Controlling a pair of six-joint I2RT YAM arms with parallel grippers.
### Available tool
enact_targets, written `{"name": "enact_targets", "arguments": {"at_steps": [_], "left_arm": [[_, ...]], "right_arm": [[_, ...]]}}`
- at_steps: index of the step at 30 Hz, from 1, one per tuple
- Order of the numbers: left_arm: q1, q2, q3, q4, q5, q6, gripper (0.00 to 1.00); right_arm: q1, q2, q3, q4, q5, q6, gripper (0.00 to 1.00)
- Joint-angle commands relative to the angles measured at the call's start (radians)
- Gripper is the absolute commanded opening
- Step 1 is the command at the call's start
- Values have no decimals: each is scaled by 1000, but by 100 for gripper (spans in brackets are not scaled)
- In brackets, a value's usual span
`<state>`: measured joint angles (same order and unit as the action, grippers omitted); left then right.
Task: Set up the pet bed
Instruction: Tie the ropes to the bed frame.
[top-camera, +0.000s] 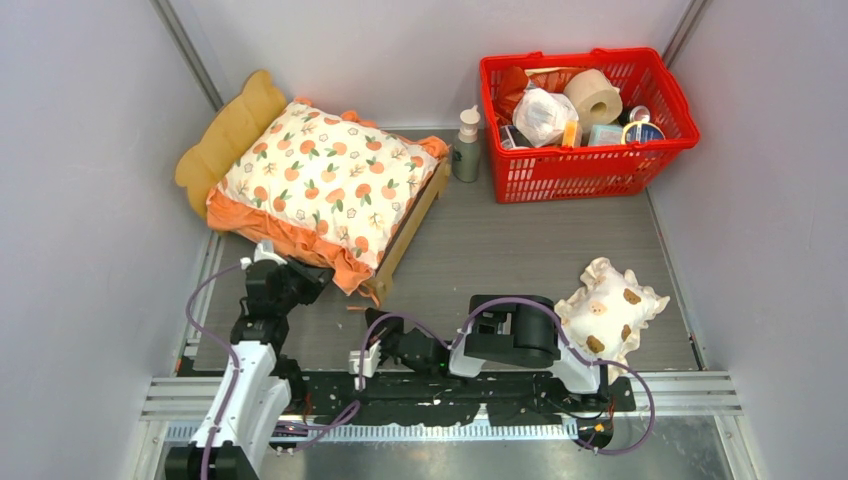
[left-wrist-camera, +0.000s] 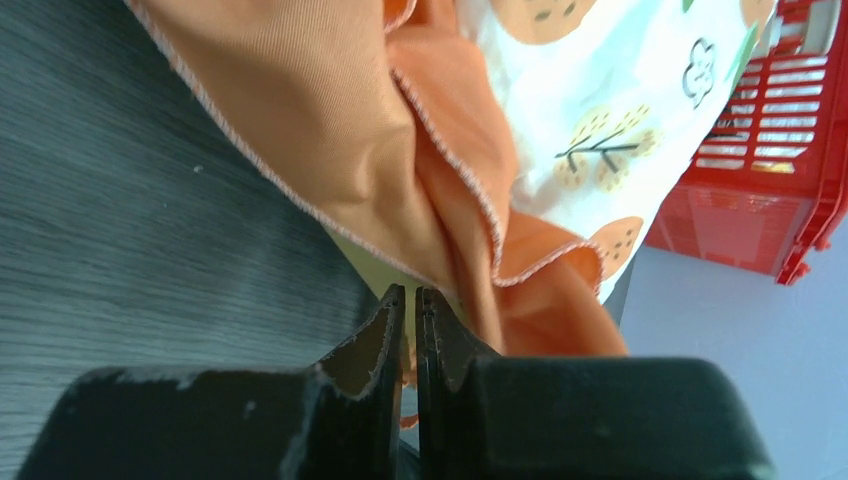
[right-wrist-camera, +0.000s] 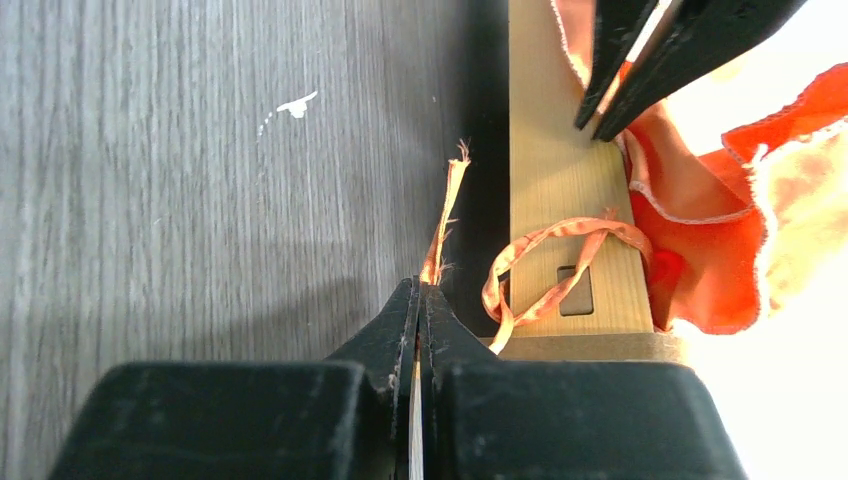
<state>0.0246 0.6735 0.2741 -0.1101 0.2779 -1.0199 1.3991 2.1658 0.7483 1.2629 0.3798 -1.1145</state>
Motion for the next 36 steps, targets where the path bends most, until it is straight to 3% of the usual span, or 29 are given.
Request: {"name": "enact_targets", "arguments": {"at_steps": [1, 4, 12, 24, 36], "left_arm": [[2, -29, -35, 45, 59, 27, 12], [1, -28, -37, 60, 61, 25, 12], [1, -6, -85, 172, 129, 10, 29], [1, -10, -139, 314, 186, -18, 35], [1, -12, -219, 473, 216, -188, 35]], "right_arm": [[4, -20, 15, 111, 8, 29, 5], [5, -15, 19, 123, 10, 36, 5], [3, -10, 31, 134, 11, 43, 5], [2, 0, 42, 140, 1, 41, 5], [3, -1, 45, 133, -2, 29, 5]]}}
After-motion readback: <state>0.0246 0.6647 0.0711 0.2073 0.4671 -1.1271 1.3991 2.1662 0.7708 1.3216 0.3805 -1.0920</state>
